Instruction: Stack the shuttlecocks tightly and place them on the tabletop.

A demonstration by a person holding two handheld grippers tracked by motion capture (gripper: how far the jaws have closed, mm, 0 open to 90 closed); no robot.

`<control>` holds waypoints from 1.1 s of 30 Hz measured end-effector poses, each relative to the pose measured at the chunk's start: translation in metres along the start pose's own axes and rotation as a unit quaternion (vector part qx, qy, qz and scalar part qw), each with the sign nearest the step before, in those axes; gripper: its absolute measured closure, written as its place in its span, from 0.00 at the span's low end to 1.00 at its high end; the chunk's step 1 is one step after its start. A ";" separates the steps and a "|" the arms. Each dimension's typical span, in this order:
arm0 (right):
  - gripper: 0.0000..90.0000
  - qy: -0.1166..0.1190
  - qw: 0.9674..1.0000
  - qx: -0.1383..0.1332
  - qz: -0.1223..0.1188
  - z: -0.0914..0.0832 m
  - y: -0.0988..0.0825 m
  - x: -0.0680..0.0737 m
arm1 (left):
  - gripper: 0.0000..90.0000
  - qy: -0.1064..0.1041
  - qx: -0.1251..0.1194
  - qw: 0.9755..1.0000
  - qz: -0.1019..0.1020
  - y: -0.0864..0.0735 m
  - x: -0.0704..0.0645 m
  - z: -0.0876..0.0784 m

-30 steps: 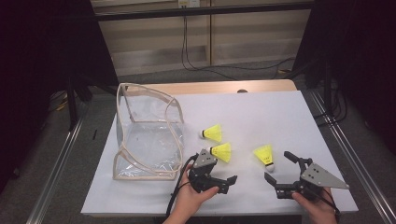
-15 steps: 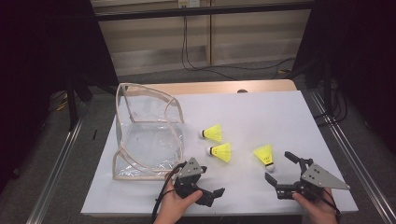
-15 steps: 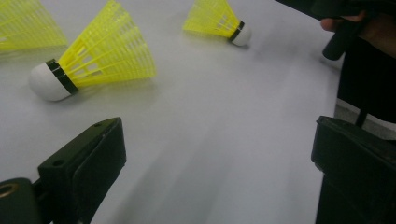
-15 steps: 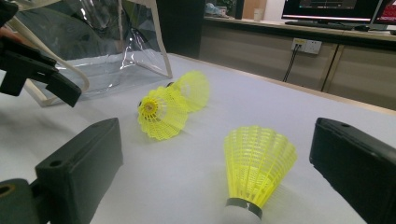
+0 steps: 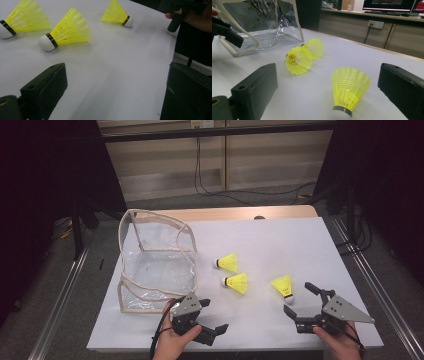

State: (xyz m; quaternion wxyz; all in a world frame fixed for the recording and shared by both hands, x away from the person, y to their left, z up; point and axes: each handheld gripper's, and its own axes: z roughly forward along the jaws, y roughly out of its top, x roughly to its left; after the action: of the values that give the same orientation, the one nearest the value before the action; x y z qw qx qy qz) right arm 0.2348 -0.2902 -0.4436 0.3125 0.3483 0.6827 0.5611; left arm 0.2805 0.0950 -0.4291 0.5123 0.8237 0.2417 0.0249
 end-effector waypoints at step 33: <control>0.03 -0.001 1.000 0.000 -0.003 -0.001 0.000 0.000 | 0.07 -0.015 -0.006 1.000 -0.005 -0.010 0.024 -0.030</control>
State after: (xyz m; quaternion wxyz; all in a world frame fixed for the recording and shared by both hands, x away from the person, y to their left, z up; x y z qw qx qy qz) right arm 0.2344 -0.2906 -0.4433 0.3151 0.3467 0.6836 0.5596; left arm 0.2899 0.1333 -0.4283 0.5204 0.8198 0.2386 0.0115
